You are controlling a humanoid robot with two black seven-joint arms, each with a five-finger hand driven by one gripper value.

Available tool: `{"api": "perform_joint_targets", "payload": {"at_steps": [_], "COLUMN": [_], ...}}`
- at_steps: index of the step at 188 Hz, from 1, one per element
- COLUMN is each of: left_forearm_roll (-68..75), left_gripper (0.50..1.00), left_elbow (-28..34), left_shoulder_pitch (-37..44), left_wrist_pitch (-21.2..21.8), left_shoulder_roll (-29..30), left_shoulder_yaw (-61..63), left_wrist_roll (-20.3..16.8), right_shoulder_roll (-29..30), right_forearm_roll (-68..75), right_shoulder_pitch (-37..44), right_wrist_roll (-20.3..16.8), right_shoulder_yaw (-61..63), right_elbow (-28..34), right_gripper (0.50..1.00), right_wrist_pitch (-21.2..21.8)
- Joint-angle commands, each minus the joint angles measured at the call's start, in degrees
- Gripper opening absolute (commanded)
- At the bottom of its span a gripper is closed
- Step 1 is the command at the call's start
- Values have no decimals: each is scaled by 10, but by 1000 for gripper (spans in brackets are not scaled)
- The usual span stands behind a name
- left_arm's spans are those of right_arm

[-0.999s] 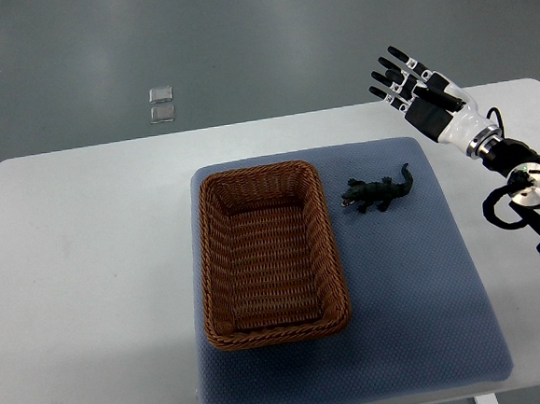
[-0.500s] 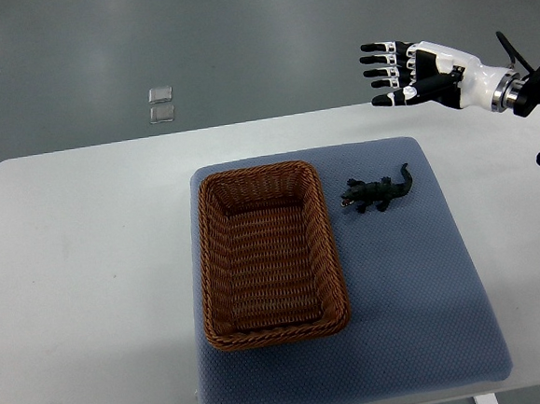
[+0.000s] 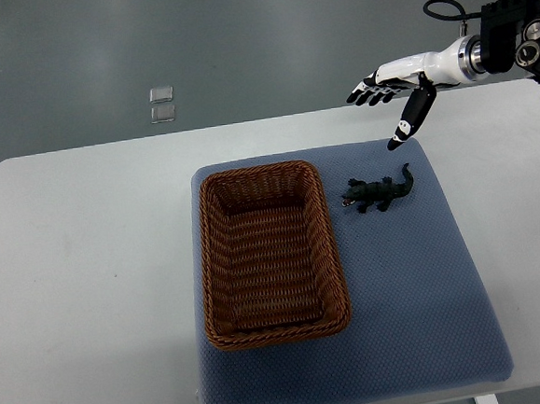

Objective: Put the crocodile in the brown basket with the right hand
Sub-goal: 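Lower the right hand onto the crocodile and close fingers around it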

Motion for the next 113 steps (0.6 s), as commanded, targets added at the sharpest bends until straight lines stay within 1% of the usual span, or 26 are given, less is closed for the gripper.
{"api": "perform_joint_targets", "payload": {"at_steps": [1,45,59,75,103,113], "left_forearm_roll": [0,0,0,0,0,0], "left_gripper": [1000,1000,1000,1000,1000,1000], "left_elbow": [-1,-1,-1,-1,-1,-1], "left_shoulder_pitch": [0,0,0,0,0,0], "left_wrist_pitch": [-3,-4,-4,-4,-4,-4], "left_shoulder_roll": [0,0,0,0,0,0], "left_shoulder_yaw": [0,1,1,1,1,1], "left_wrist_roll": [0,0,0,1,1,1], "right_shoulder_roll": [5,10,14,27,31,33], "right_forearm_roll": [2,5,4,-9,-46,-55], "right_shoulder_pitch": [6,-21,-29,-47,-67,-71], "right_wrist_roll": [-19,-15,-12,-12,-12,-12], "right_shoulder_yaw": [-9,-9,-10,-14,-17,-17], "right_elbow": [3,45,49,49,48,48], "right_gripper": [928,926,924,919,909,901], "right_wrist_pitch": [0,0,0,-28,-38,-49]}}
